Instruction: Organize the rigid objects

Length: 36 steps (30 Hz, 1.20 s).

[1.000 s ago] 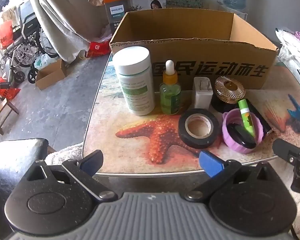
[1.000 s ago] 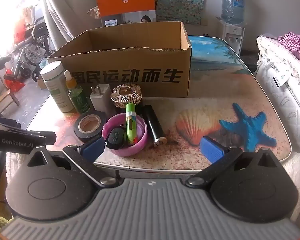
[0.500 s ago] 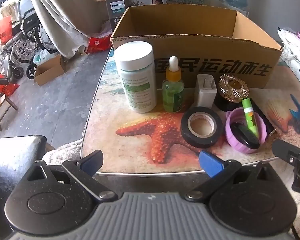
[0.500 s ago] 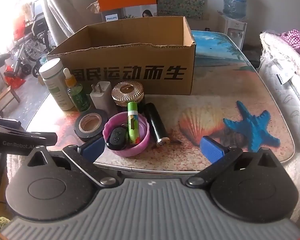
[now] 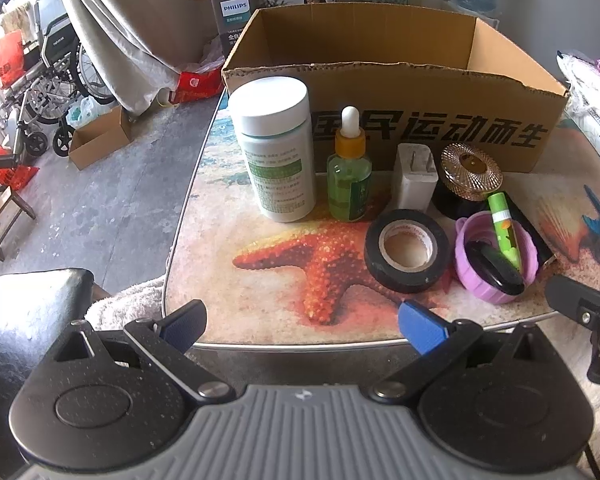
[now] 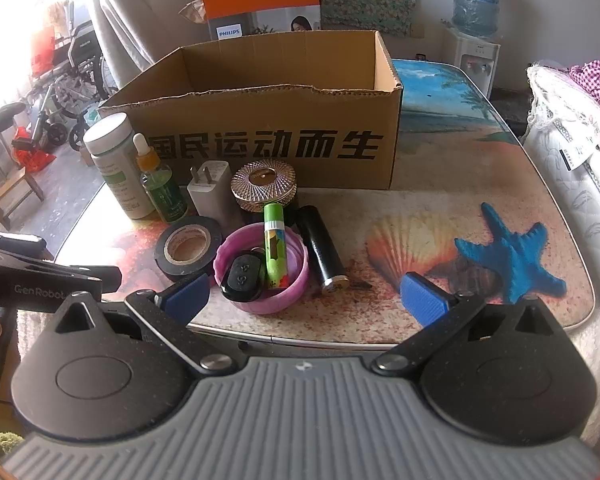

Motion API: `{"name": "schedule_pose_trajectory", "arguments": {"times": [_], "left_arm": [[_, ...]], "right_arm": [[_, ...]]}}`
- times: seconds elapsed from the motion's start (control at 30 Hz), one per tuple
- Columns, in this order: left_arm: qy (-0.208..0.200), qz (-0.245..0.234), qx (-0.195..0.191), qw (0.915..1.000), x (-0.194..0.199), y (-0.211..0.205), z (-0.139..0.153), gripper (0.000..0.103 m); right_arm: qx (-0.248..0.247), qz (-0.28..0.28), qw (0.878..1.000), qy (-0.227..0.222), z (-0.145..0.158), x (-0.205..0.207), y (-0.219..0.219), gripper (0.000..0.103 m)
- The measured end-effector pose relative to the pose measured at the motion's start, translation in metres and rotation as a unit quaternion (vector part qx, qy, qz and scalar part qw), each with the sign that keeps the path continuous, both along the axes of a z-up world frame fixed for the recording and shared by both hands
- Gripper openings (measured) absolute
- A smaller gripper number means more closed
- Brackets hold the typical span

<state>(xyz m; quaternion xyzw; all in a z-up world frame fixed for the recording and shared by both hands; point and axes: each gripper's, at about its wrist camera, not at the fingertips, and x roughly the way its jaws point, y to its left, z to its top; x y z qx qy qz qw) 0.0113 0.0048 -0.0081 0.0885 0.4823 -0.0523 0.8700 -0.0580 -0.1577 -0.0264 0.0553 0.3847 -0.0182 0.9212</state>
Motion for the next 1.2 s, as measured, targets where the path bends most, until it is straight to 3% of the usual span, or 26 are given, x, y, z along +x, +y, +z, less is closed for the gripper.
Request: {"name": "schedule_pose_trajectory", "arguments": {"times": [1.2], "left_arm": [[0.005, 0.002, 0.006, 1.0000, -0.0001, 0.0009, -0.0017, 0.103]], "right_arm": [[0.004, 0.000, 1.000, -0.005, 0.0003, 0.0020, 0.0001, 0.102]]}}
